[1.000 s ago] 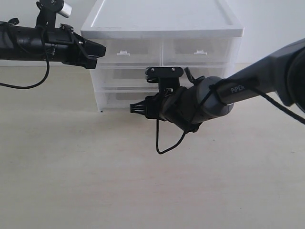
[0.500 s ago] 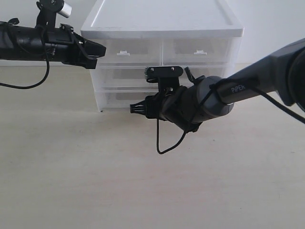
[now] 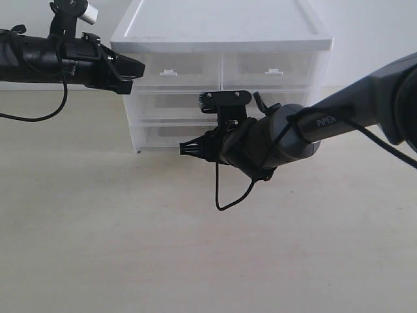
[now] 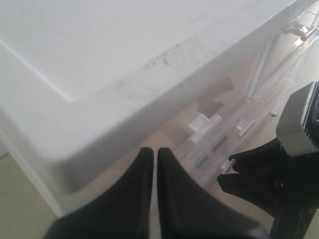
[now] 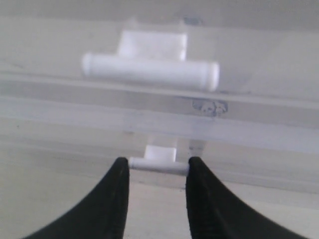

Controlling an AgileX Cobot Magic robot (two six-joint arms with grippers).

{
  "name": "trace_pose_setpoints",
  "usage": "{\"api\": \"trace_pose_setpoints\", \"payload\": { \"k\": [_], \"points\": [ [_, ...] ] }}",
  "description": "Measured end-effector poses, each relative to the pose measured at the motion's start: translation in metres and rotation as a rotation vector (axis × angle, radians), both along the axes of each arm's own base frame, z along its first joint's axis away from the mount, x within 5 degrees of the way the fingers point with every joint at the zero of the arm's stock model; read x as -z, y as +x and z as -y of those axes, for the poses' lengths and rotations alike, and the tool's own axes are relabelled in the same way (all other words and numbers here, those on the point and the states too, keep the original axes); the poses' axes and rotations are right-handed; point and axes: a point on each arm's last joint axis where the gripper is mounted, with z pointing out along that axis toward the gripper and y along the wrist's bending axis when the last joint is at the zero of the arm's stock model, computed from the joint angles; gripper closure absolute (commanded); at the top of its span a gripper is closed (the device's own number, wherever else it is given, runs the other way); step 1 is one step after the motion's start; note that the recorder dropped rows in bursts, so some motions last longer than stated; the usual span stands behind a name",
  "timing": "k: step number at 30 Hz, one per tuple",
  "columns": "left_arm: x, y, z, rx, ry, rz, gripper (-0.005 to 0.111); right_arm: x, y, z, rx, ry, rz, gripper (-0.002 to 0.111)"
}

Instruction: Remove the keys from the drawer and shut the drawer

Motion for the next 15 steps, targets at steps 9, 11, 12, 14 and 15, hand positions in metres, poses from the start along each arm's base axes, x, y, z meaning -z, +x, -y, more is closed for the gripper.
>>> {"api": "trace_pose_setpoints", "payload": {
  "k": [9,11,12,14,15],
  "points": [
    [0.0000,0.0000,0.0000,0.000,0.000,0.000,0.103,0.0003,-0.0003,-0.0003,-0.013,-0.010,-0.001,0.108],
    [0.0000,0.0000,0.0000,0.000,0.000,0.000,0.103,0.0004,-0.0004,-0.0004,-0.016,-0.014,-0.001,0.108],
    [0.0000,0.0000,0.0000,0.000,0.000,0.000,0.103,0.0004,-0.0004,-0.0004,-0.018,-0.016,-0.001,0.108],
    [0.0000,0.0000,0.0000,0.000,0.000,0.000,0.103,-0.0002,-0.0005,-0.0006,-0.022,-0.017,0.000,0.108],
    [0.0000,0.0000,0.0000,0.000,0.000,0.000,0.103,-0.0002,-0.0005,-0.0006,-0.024,-0.020,0.000,0.108]
  ]
}}
